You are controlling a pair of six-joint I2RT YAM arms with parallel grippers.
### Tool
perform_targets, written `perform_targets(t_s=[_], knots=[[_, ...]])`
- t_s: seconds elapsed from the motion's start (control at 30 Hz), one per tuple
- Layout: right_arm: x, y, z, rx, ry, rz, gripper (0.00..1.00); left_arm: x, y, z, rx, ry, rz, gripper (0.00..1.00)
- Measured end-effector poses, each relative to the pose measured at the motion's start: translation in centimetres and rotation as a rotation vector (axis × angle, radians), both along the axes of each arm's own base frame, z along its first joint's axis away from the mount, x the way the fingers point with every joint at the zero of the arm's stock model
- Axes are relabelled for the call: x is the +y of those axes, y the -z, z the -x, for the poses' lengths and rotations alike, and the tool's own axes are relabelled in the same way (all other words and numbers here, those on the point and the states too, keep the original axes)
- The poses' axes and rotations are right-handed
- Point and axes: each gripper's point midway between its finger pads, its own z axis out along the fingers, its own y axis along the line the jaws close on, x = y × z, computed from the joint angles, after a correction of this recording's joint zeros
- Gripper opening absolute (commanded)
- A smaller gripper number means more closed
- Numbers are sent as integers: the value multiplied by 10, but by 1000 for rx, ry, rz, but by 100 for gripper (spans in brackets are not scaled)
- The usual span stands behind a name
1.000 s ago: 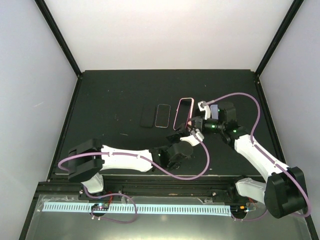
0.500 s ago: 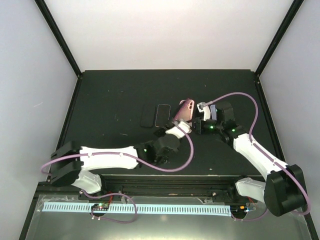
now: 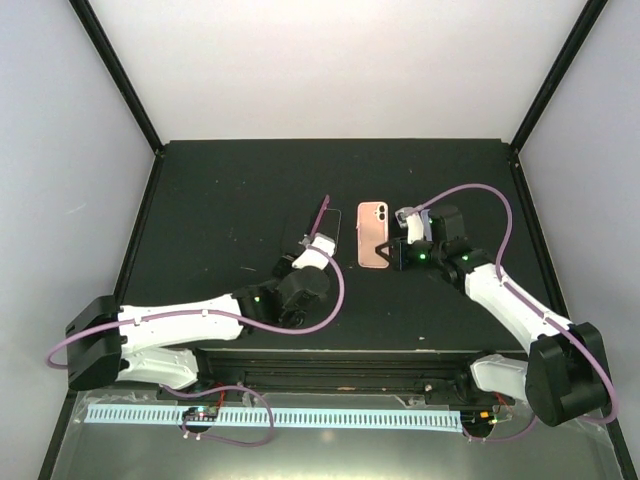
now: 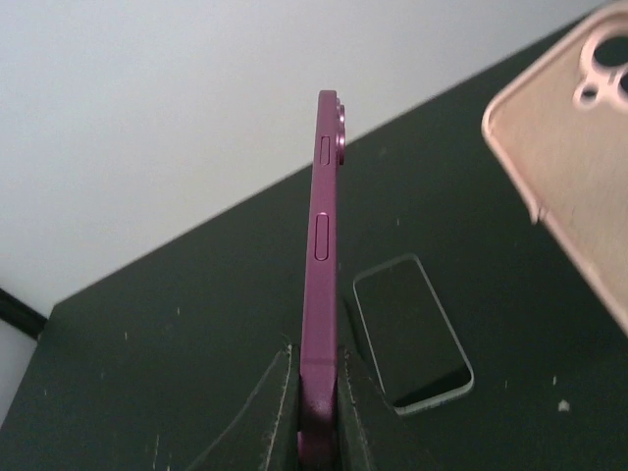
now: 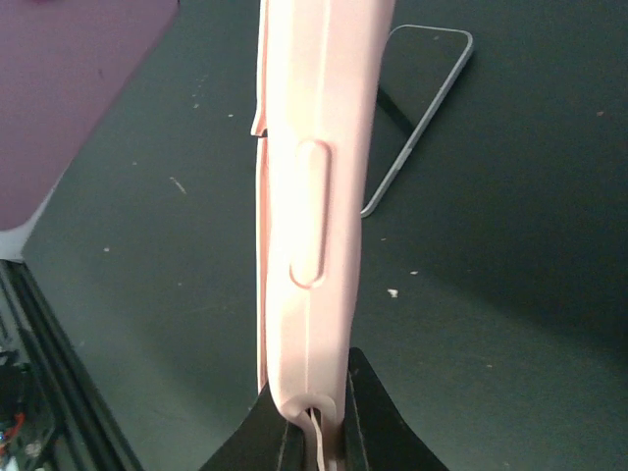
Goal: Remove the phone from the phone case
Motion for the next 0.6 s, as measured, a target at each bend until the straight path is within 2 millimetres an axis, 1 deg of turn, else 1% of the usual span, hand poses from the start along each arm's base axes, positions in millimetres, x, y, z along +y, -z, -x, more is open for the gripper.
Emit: perform_targets(t_s=[0.07, 0.17, 0.27, 0.4, 0.5, 0.6], knots=[[-3, 1, -2, -10, 8, 27, 1, 8, 18, 4, 45, -13, -18, 2], [-7, -4, -8, -44, 19, 53, 1, 21, 45, 14, 118, -28, -38, 2], [-10, -7, -14, -74, 28, 75, 1, 32, 66, 26, 181, -22, -35, 2], [-14, -6, -15, -87, 26, 93, 1, 42, 90, 40, 261, 10, -27, 2], [-12, -6, -11, -92, -11, 87, 1, 47, 99, 48, 299, 30, 2, 2], [-4, -7, -6, -89, -78, 68, 1, 55, 97, 51, 296, 37, 46, 2]])
